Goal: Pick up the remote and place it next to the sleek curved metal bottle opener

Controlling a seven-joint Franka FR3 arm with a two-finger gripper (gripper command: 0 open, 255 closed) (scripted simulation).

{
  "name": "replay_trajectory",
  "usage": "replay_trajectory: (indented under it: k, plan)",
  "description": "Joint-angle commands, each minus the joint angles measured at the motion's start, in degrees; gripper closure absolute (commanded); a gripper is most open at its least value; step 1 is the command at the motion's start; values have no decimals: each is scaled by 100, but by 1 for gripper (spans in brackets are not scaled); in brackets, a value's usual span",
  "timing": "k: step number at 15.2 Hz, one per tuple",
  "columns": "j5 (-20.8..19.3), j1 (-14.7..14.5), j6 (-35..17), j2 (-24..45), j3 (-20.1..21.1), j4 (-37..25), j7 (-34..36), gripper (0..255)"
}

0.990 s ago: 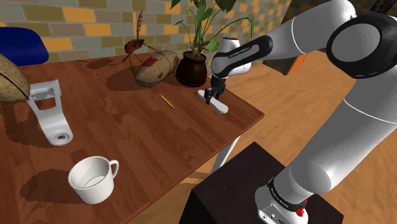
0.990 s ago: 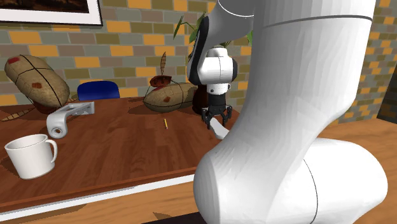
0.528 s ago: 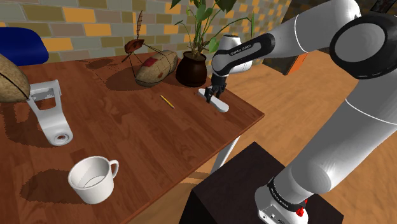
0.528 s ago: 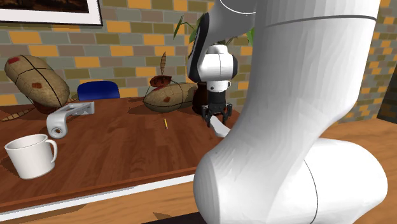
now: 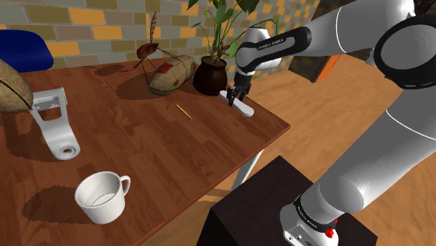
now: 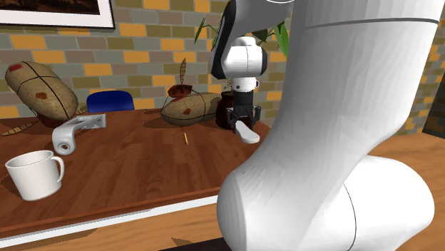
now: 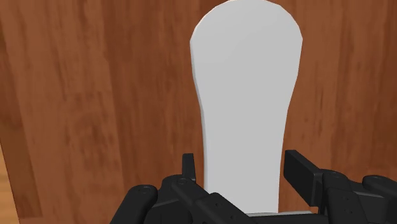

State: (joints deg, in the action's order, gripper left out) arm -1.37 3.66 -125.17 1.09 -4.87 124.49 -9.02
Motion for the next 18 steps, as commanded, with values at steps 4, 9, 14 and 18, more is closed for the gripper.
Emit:
replay_trajectory:
  k: [4, 9, 14, 18]
  plan:
    - [-11, 1, 373, -168, -1, -205, -3, 255]
    - [-19, -2, 749, -311, 2, -439, -2, 255]
    - [-24, -4, 1126, -424, 6, -703, -3, 255]
    - [-27, -6, 1429, -493, 9, -936, -5, 255]
